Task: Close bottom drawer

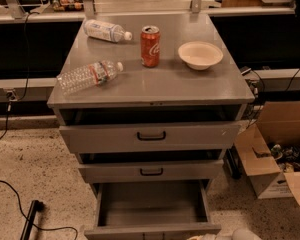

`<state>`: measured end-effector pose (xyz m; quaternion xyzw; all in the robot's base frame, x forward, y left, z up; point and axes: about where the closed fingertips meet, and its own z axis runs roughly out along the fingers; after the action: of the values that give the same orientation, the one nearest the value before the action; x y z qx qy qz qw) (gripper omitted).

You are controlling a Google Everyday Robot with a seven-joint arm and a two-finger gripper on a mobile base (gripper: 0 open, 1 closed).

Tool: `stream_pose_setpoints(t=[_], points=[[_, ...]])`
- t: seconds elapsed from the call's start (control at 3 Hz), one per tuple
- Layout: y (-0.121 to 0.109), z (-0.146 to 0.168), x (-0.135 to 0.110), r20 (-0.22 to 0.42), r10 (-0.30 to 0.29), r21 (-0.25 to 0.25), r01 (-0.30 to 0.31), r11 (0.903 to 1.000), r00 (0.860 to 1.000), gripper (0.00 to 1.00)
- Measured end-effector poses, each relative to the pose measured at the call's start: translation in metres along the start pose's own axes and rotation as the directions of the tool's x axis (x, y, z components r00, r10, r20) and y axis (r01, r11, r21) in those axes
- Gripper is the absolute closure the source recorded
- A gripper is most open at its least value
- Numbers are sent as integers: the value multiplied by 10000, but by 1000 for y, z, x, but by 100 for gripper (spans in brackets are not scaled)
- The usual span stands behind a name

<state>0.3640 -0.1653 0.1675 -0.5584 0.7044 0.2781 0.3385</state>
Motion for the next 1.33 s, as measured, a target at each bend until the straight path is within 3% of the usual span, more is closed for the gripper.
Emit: stream_pose_setpoints(t=[0.33,0.67,1.33], points=[[0,13,3,404,-295,264,284,9992,9988,100],[-10,34,1,1296,-796,856,688,9939,9884,100],[-45,52,-9,1796,-1229,1619,939,9823,9760,100]])
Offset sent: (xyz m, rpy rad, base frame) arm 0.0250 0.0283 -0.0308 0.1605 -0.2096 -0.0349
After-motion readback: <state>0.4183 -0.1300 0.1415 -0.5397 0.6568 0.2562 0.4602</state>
